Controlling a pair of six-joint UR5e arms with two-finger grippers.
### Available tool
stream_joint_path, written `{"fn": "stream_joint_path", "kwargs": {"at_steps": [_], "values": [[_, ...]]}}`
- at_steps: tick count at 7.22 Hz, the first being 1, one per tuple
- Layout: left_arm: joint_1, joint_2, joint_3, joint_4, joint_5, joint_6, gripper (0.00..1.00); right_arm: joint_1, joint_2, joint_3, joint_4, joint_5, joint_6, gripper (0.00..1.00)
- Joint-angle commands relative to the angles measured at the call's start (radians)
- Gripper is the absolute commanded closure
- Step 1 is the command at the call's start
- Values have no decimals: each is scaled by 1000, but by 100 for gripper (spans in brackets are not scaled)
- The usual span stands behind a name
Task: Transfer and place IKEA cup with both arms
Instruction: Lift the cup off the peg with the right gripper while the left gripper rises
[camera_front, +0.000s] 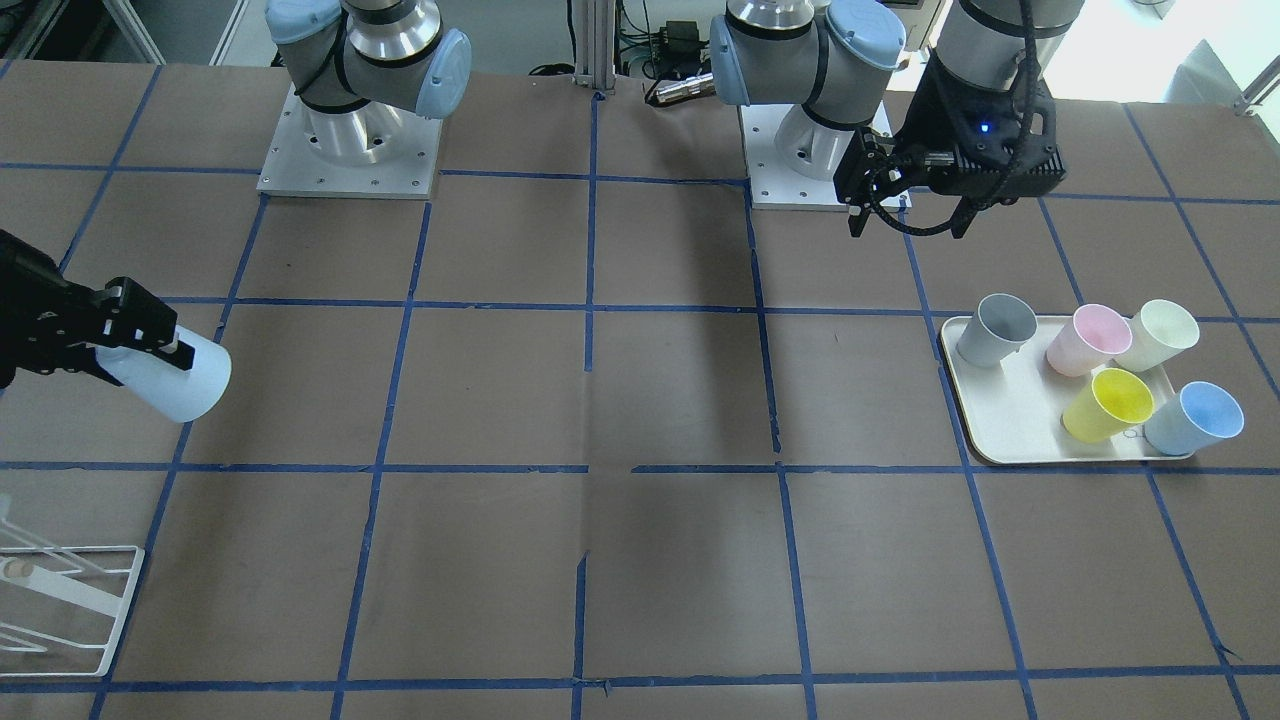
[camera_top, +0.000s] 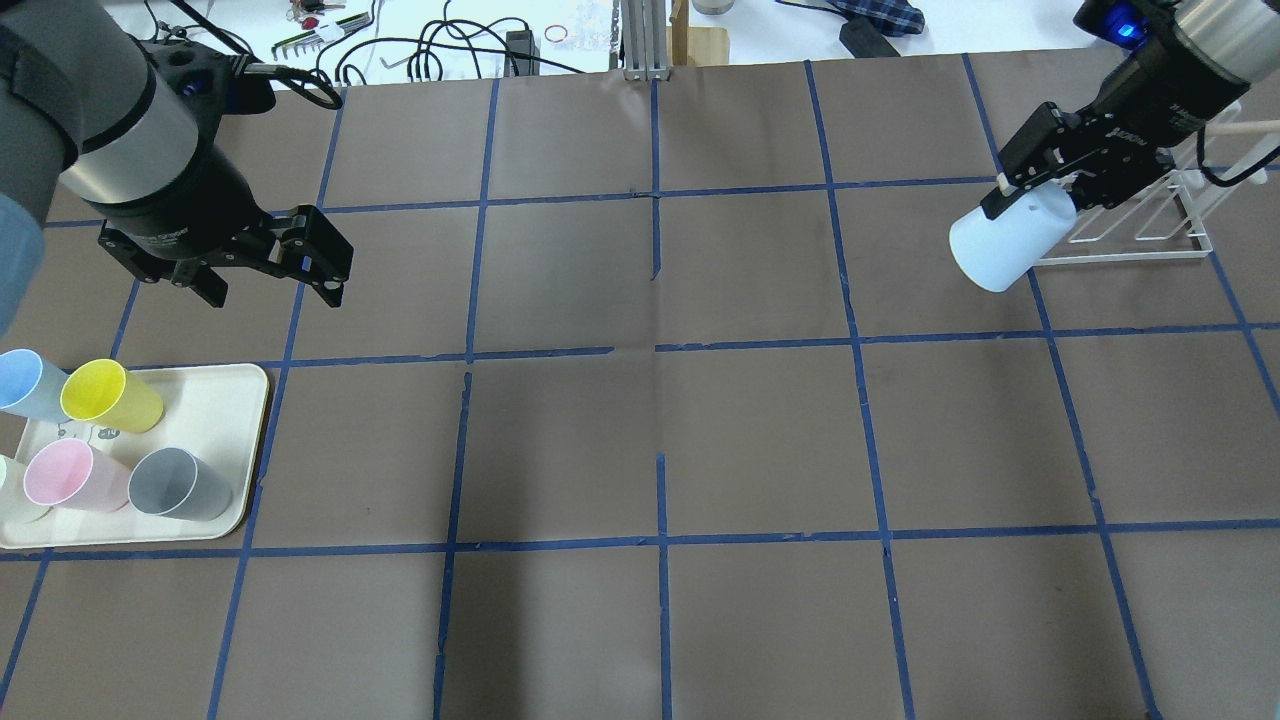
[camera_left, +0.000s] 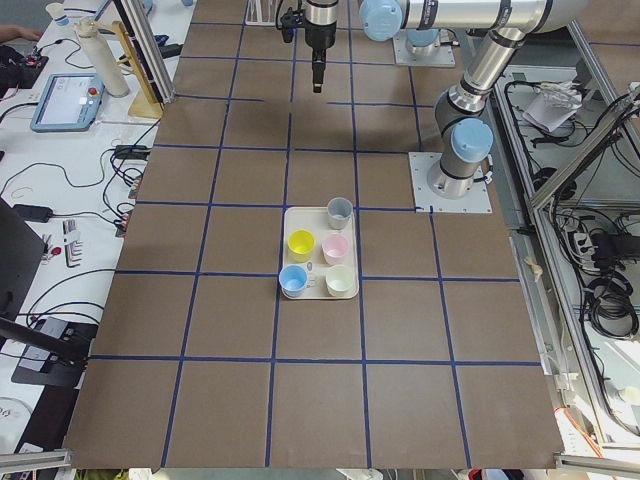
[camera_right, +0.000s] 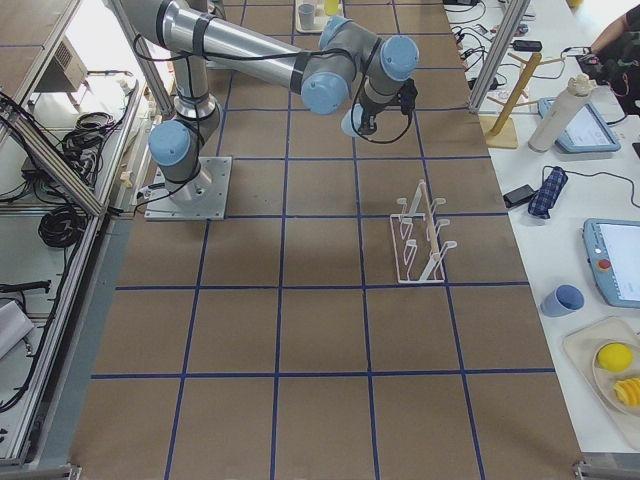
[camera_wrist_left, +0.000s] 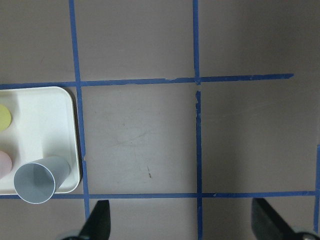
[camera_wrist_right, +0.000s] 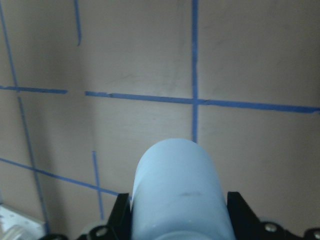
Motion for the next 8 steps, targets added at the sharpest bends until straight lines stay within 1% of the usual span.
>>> {"fn": "stream_joint_path", "kwargs": {"at_steps": [1,2,3,4,5,6,7,8], "values": [[-2,-13,0,-36,-52,-9,0,1,-3,1,251,226,89,67],[6,-19,5,-27,-227,-8,0,2,-3,1,391,341,90,67],[6,-19,5,-27,-342,-2,0,2,-3,1,510,438,87,67],[8,-19,-3,-28,-492,1,0,8,-3,4,602,508,77,67],[11,-19,-3,-36,-662,-6,0,32,-3,4,656,559,70,67],[9,-20,-6,-45,-795,-16,0,72,-3,4,689,614,70,67],[12,-20,-21,-74,-946,-45,0,115,-3,4,715,667,70,66],[20,-20,-52,-76,-1094,-72,0,148,-3,4,738,699,70,65]]}}
